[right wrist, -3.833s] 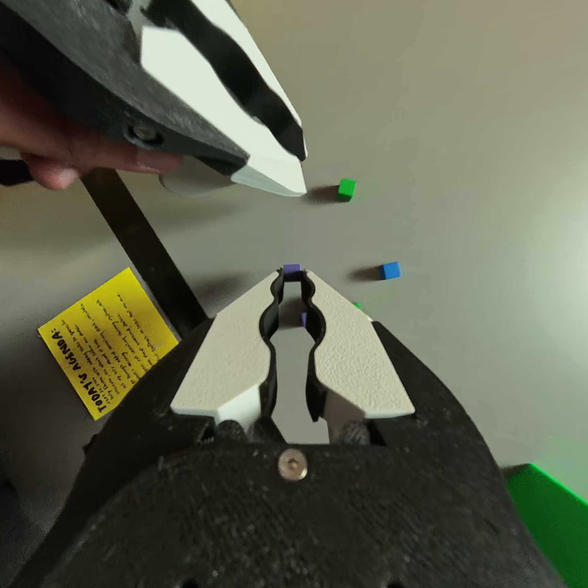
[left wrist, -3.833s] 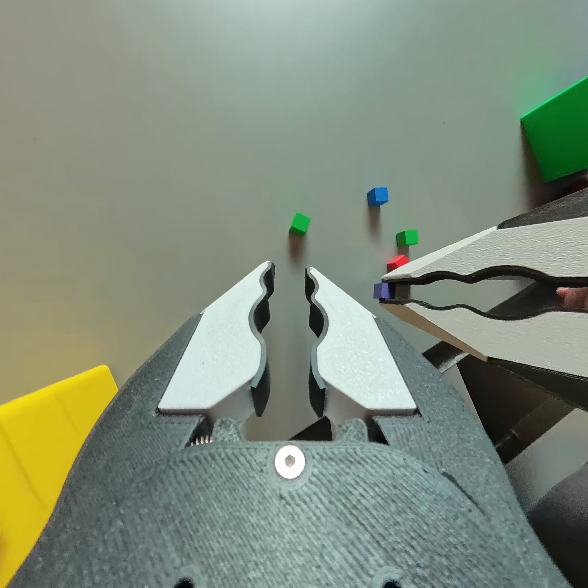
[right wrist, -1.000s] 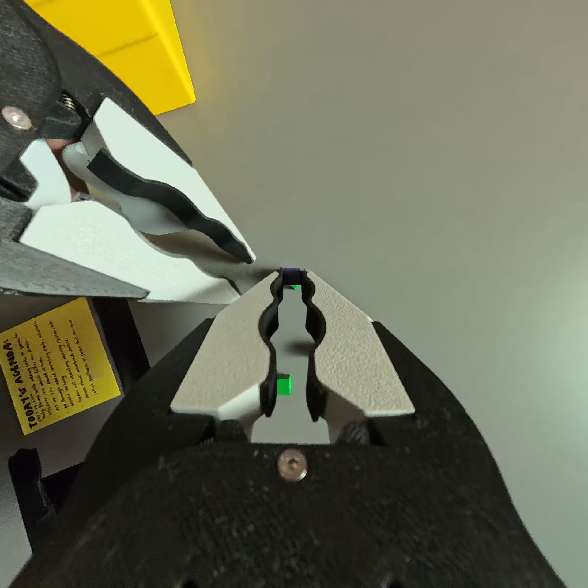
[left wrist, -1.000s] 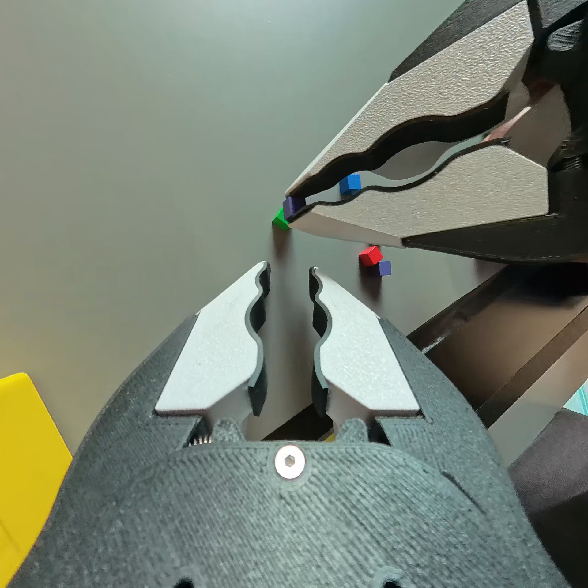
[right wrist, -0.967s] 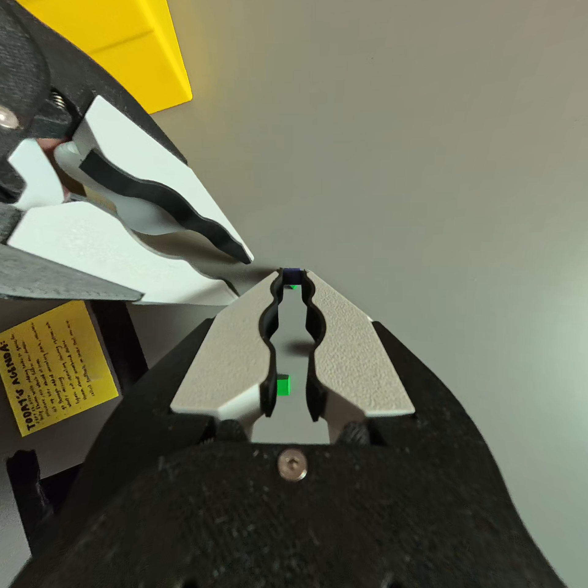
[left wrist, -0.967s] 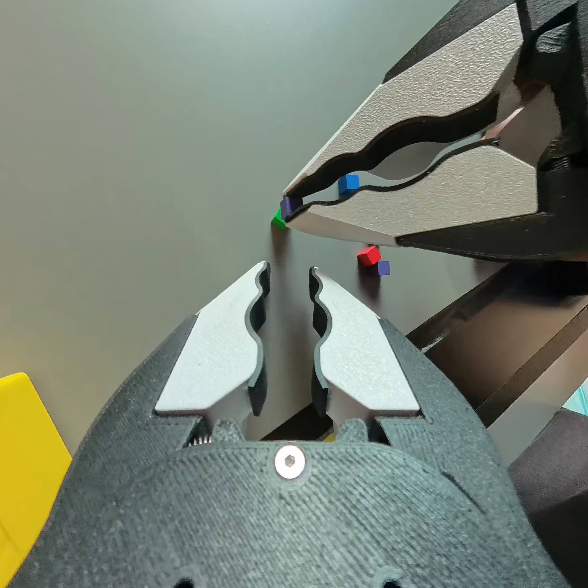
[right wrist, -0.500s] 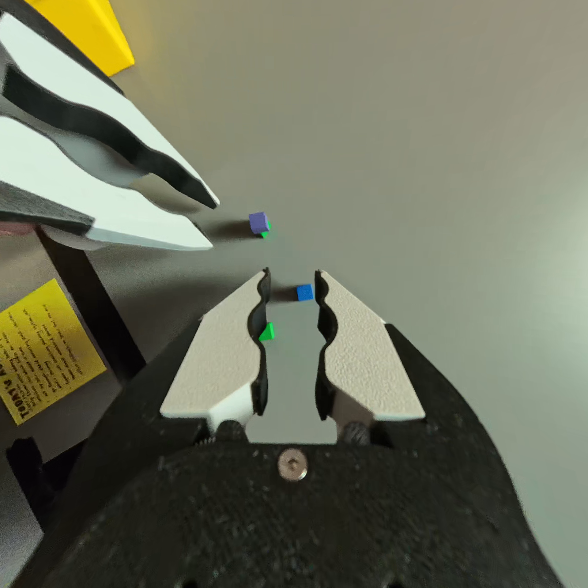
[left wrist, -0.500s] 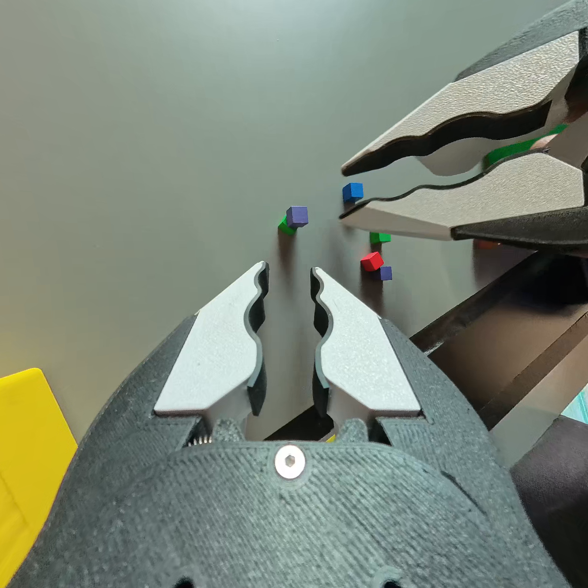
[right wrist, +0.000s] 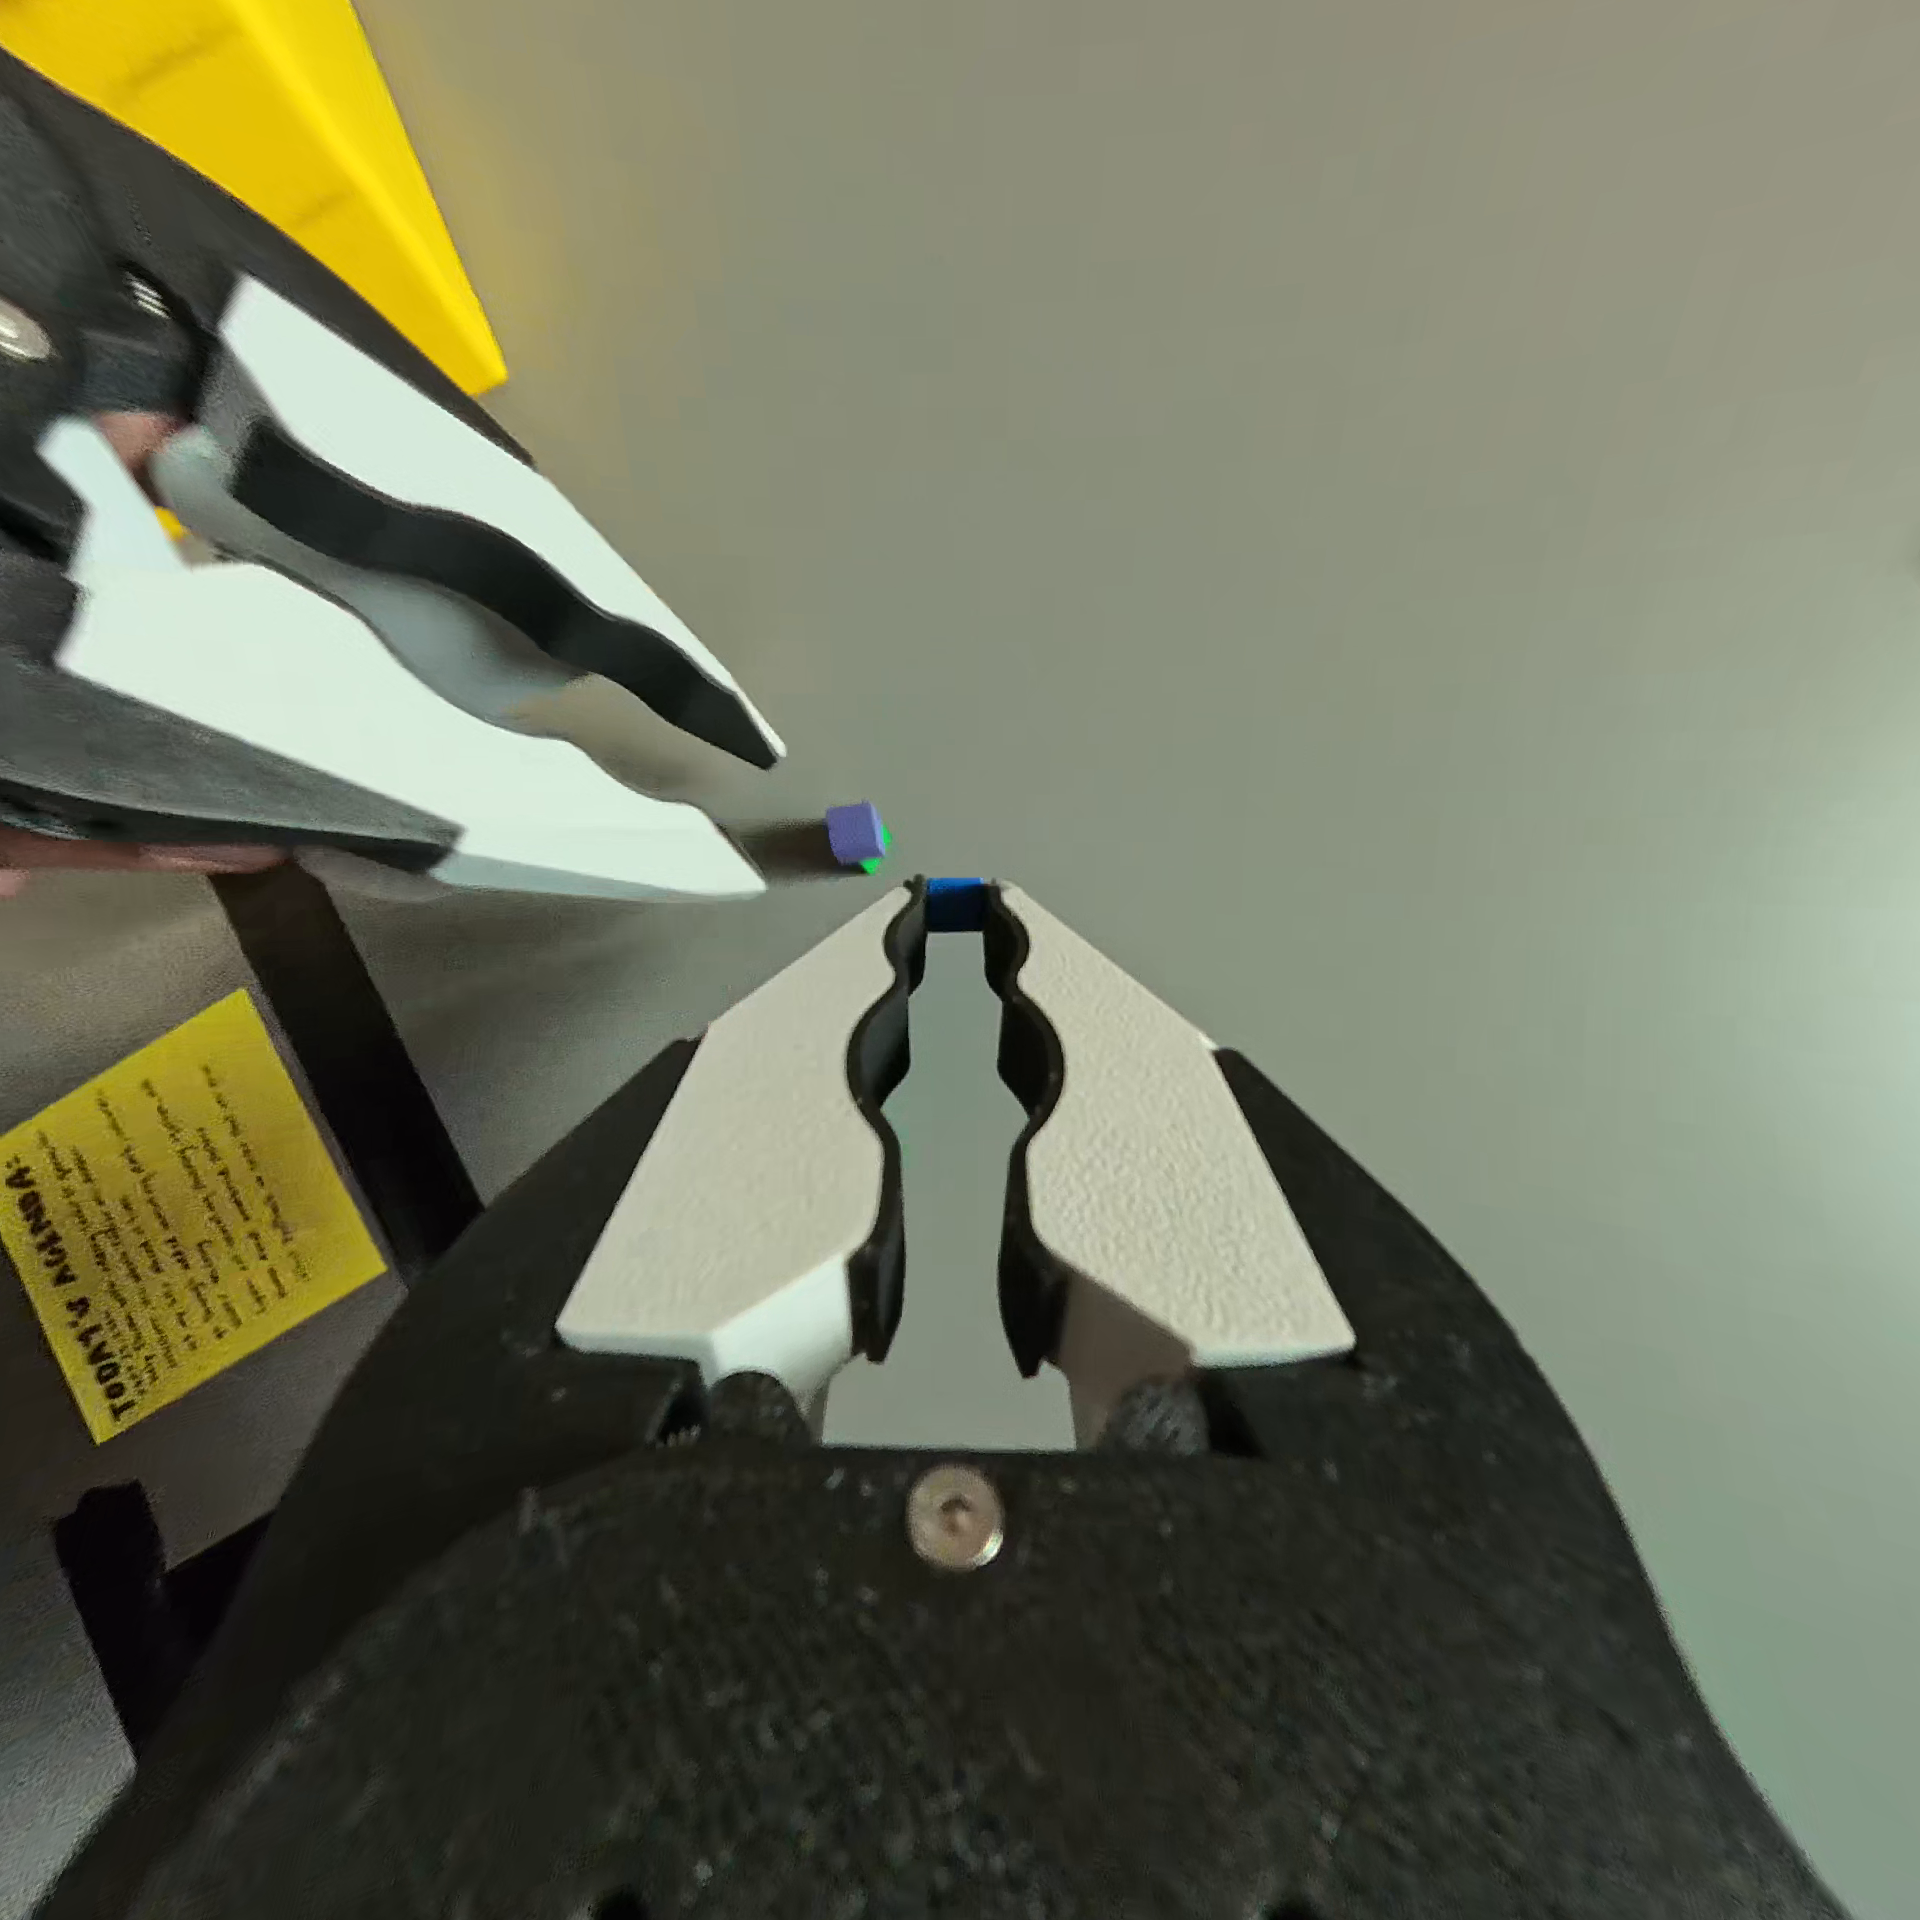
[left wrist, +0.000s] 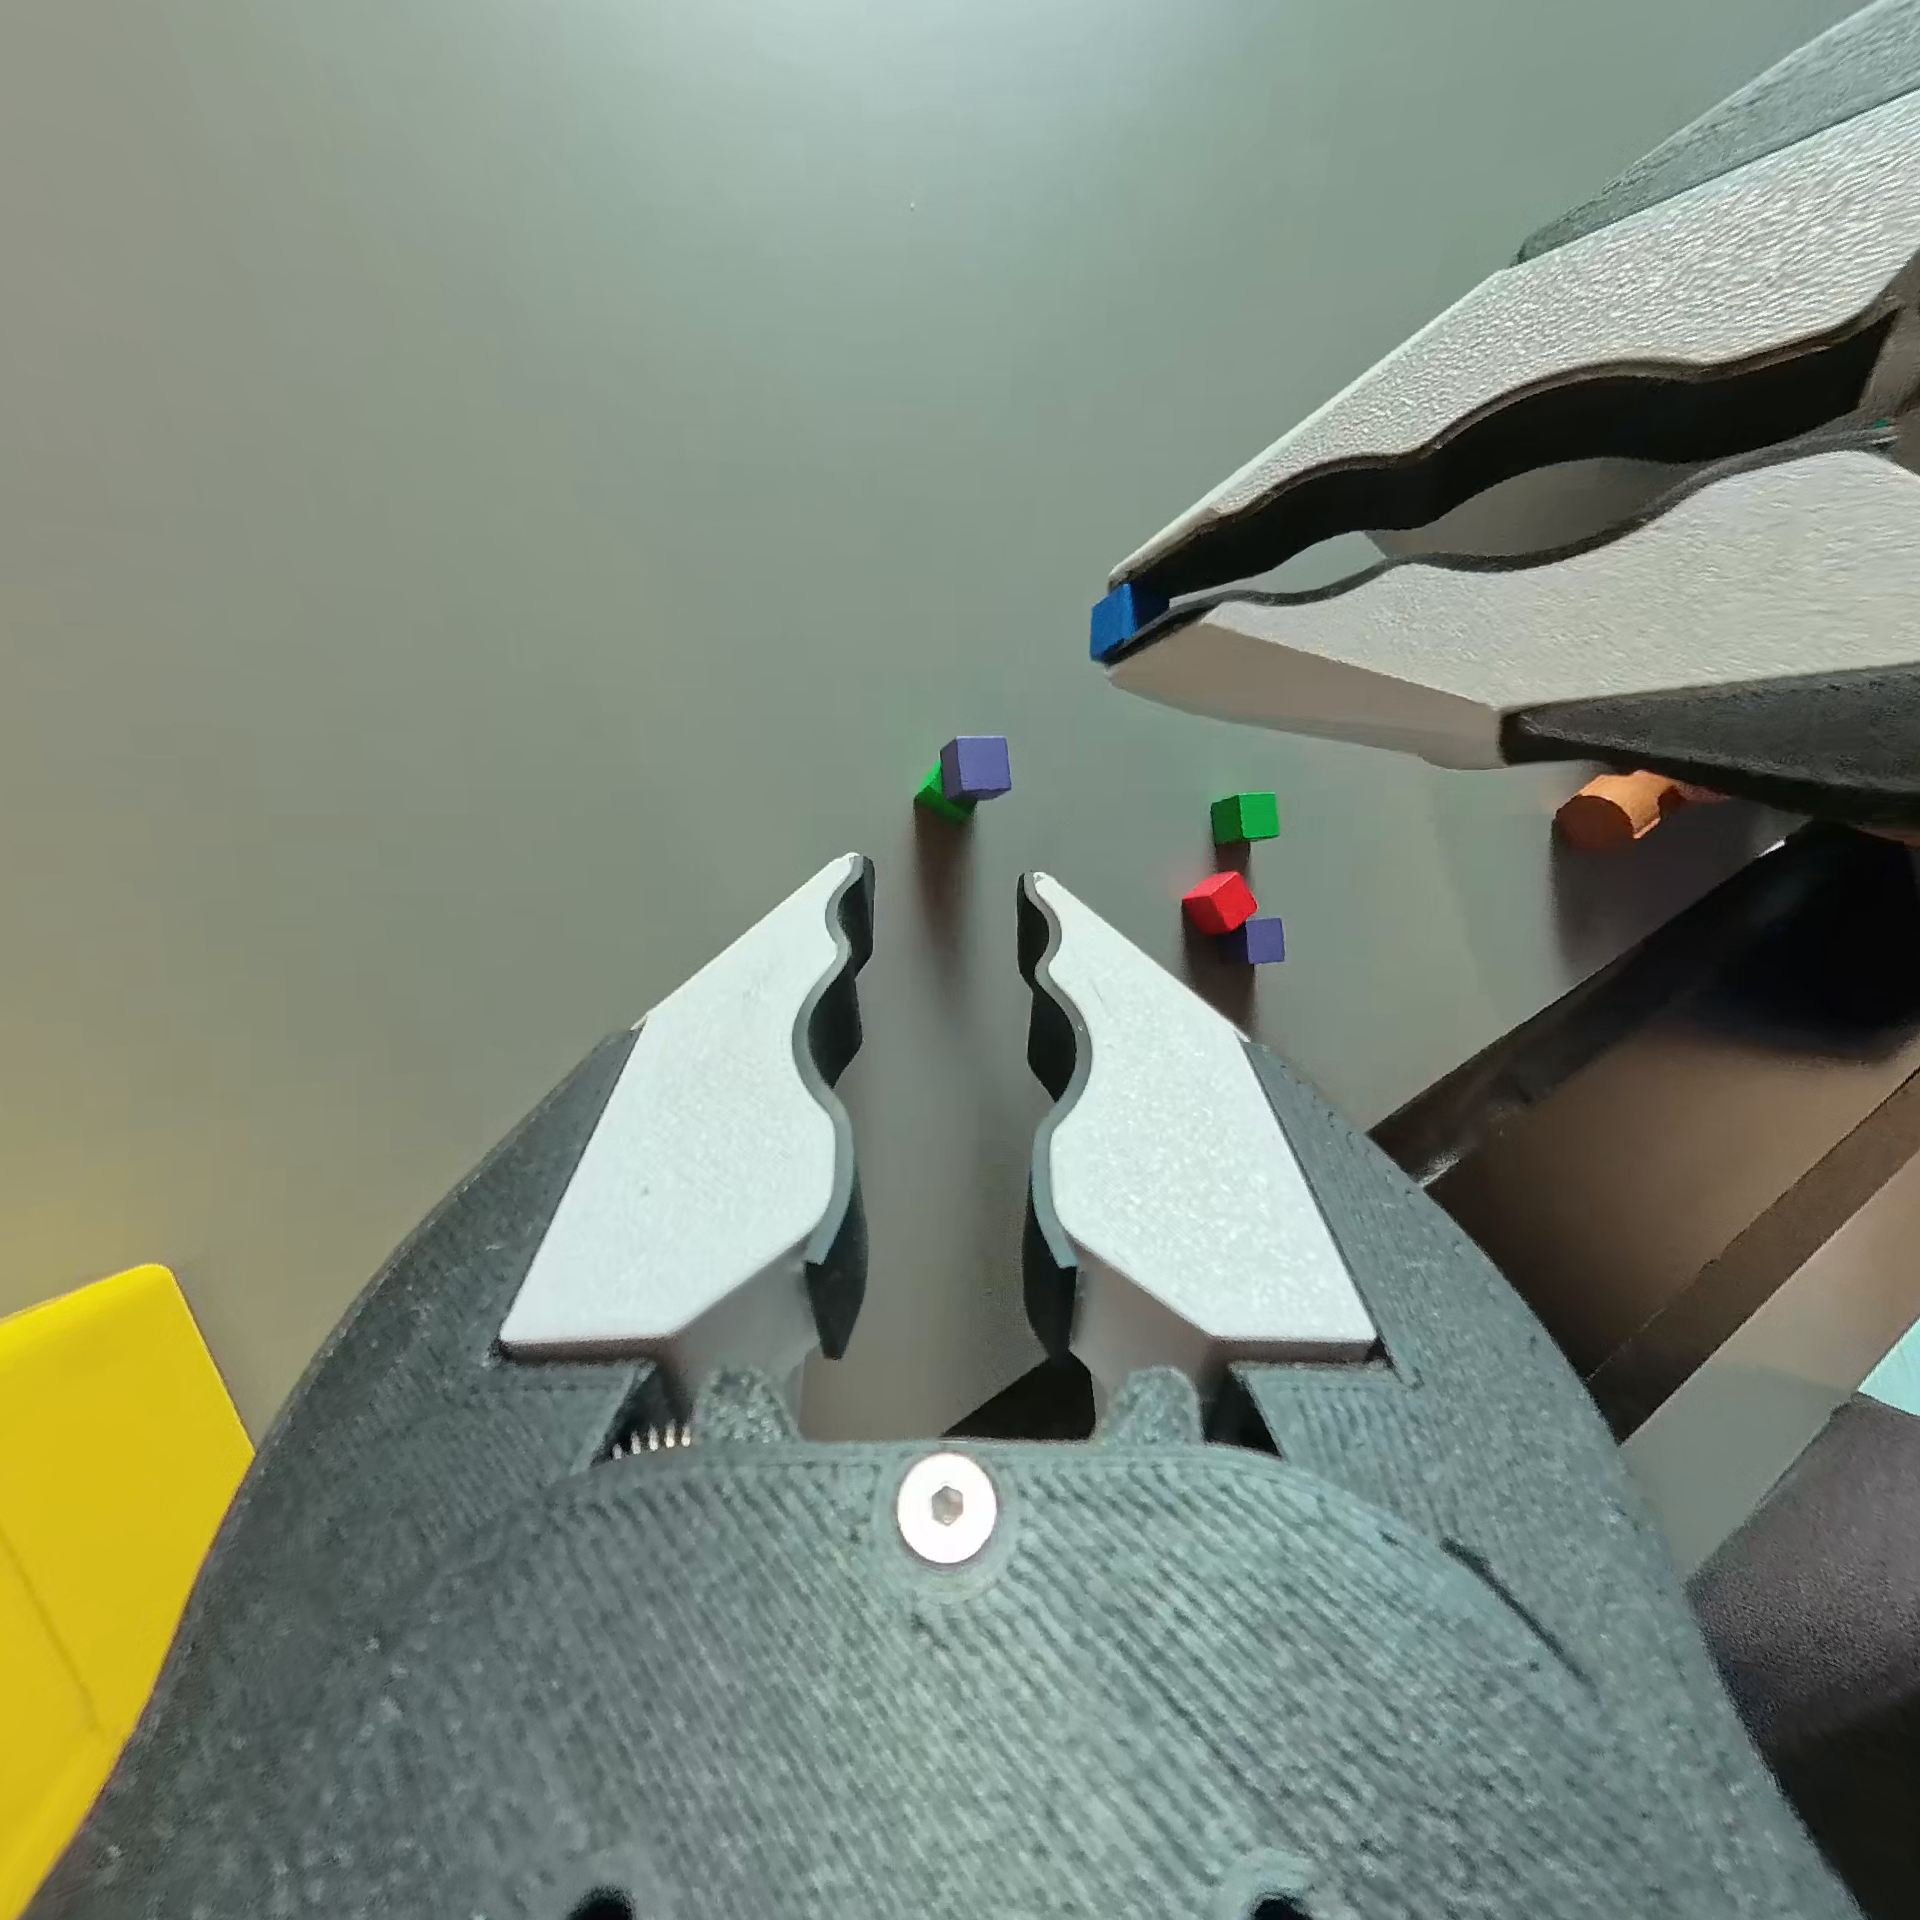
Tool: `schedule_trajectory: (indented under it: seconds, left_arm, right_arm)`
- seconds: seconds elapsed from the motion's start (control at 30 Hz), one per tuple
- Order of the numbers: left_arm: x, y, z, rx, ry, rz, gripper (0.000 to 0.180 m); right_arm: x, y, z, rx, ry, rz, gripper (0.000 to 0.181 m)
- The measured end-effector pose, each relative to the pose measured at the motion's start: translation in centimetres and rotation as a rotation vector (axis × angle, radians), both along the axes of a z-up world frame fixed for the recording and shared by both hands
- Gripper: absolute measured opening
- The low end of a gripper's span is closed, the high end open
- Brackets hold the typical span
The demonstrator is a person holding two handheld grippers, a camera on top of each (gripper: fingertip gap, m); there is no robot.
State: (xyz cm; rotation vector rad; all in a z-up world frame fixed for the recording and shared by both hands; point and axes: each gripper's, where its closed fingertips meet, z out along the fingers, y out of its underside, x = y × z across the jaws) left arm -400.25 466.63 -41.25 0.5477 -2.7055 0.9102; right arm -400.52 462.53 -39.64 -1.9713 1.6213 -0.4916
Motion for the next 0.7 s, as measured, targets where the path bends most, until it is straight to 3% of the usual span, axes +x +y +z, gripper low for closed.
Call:
schedule_trajectory:
  seconds: [0.6,0.7]
  left_arm:
    - [-0.4,0.4,-0.4,0.015,0.003,-0.003,0.026]
    - [-0.4,0.4,-0.3,0.016,0.002,-0.004,0.027]
  right_arm:
    - [1.4,2.9,-0.5,0.006,0.019,0.123,0.009]
    - [1.4,2.9,-0.6,0.004,0.019,0.122,0.018]
